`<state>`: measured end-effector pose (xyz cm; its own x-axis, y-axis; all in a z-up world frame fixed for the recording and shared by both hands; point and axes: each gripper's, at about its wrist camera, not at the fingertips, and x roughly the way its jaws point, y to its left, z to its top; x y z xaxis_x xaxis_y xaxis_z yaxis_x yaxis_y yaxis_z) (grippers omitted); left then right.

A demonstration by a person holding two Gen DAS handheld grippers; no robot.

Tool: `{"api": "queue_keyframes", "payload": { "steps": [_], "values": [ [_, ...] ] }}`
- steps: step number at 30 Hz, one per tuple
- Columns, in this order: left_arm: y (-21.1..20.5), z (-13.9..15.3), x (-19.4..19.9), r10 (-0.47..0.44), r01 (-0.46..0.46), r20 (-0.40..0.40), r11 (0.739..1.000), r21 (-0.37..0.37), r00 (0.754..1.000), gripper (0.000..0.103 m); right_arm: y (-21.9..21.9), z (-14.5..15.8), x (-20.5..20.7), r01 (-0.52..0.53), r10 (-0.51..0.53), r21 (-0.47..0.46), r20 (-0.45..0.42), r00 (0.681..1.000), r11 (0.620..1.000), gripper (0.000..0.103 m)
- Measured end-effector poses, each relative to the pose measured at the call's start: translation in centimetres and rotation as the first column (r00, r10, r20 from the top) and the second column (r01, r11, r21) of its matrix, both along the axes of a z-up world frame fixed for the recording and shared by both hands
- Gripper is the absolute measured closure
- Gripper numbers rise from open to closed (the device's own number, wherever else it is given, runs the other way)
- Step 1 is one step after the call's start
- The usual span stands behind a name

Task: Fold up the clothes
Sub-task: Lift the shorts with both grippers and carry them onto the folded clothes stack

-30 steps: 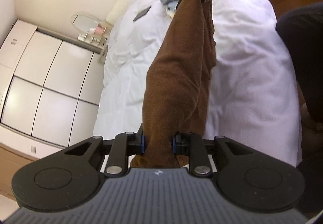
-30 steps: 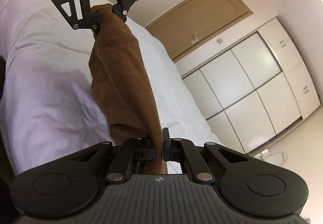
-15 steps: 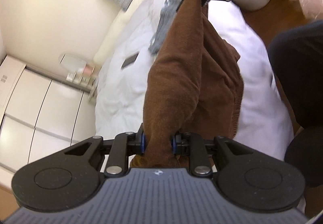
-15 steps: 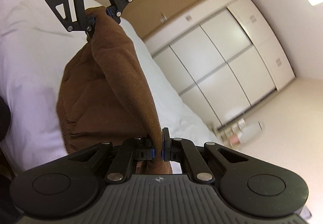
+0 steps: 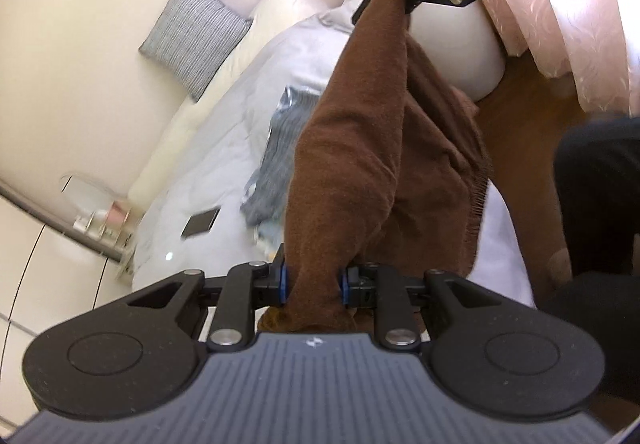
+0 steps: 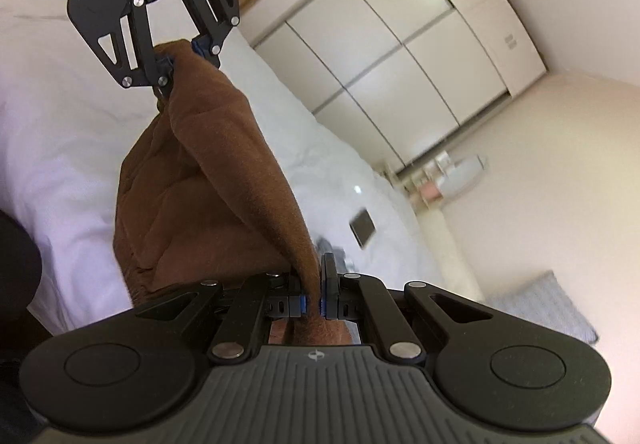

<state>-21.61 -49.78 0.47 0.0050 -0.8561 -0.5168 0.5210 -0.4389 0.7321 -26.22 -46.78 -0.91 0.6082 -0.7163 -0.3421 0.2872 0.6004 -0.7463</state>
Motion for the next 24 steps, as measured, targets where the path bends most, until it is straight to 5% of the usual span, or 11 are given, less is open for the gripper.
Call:
{"api": "queue_keyframes", "payload": {
  "steps": [8, 12, 14, 17, 21, 24],
  "values": [
    [-16.6, 2.4, 1.4, -0.065, 0.064, 0.000, 0.995, -0.076, 0.998, 0.083, -11.8, 0.8, -0.5, 0.129, -0.129, -0.010, 0.008, 0.992, 0.992, 0.101],
    [-24.6, 4.4, 2.0, -0.066, 0.078, 0.055, 0.963, -0.256, 0.996, 0.084, -19.1, 3.4, 0.8, 0.214, -0.203, -0.182, 0.075, 0.976, 0.960, 0.100],
    [-28.0, 3.1, 2.4, -0.069, 0.085, 0.069, 0.958, -0.273, 0.995, 0.084, -21.6, 4.0, 1.2, 0.253, -0.227, -0.275, 0.123, 0.966, 0.927, 0.100],
    [-32.7, -2.9, 3.4, -0.049, 0.061, 0.070, 0.981, -0.185, 0.996, 0.083, -24.9, 1.7, 2.1, 0.270, -0.235, -0.302, 0.147, 0.961, 0.914, 0.099],
    [-35.6, -13.5, 4.6, -0.005, 0.008, 0.089, 0.999, -0.032, 0.996, 0.082, -29.4, -7.5, 4.1, 0.264, -0.264, -0.132, 0.019, 0.964, 0.955, 0.101],
    [-34.9, -16.1, 5.1, 0.002, 0.006, 0.085, 0.996, -0.091, 0.996, 0.080, -29.8, -13.2, 4.6, 0.234, -0.242, -0.078, -0.101, 0.965, 0.969, 0.099]
  ]
}}
